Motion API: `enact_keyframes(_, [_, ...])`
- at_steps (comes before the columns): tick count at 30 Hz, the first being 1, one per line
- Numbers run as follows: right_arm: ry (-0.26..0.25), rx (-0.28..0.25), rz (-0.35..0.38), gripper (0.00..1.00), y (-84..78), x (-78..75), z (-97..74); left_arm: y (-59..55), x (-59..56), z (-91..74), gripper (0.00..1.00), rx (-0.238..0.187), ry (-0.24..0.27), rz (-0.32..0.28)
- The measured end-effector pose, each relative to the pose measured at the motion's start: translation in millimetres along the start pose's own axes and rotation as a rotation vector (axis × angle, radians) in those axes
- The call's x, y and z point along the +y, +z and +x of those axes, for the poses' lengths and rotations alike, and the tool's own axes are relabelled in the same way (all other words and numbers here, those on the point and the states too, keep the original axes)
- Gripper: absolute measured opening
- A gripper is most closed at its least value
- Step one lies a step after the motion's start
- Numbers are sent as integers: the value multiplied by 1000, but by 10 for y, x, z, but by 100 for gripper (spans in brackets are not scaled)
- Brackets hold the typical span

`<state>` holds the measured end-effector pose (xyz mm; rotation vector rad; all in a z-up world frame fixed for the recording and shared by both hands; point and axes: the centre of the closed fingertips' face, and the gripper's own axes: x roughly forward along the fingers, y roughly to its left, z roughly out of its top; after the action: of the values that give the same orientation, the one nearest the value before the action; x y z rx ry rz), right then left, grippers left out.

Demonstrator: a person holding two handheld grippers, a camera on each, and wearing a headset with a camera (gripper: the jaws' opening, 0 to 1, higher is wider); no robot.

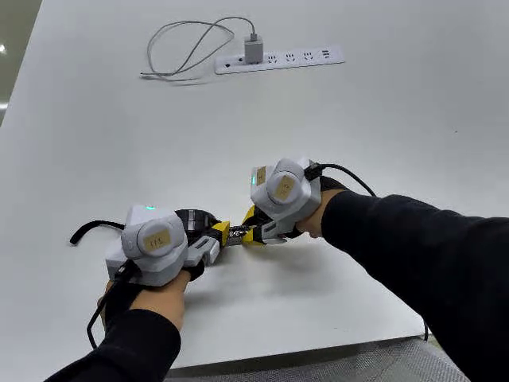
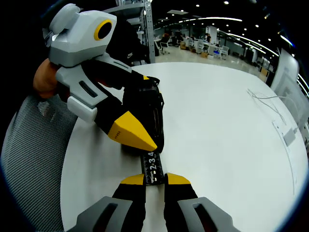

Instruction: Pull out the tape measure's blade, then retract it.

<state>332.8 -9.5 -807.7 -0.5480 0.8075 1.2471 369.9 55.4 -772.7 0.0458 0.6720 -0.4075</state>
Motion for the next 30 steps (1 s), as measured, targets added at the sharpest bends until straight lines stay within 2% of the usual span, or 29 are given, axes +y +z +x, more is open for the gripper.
enact_keyframes(10, [2, -1, 4, 10, 11, 10, 9, -9, -2, 3, 60, 12, -2, 1])
enact_keyframes(30, [9, -12, -6, 10, 94, 14, 66, 4, 4, -2, 60, 6, 2, -7])
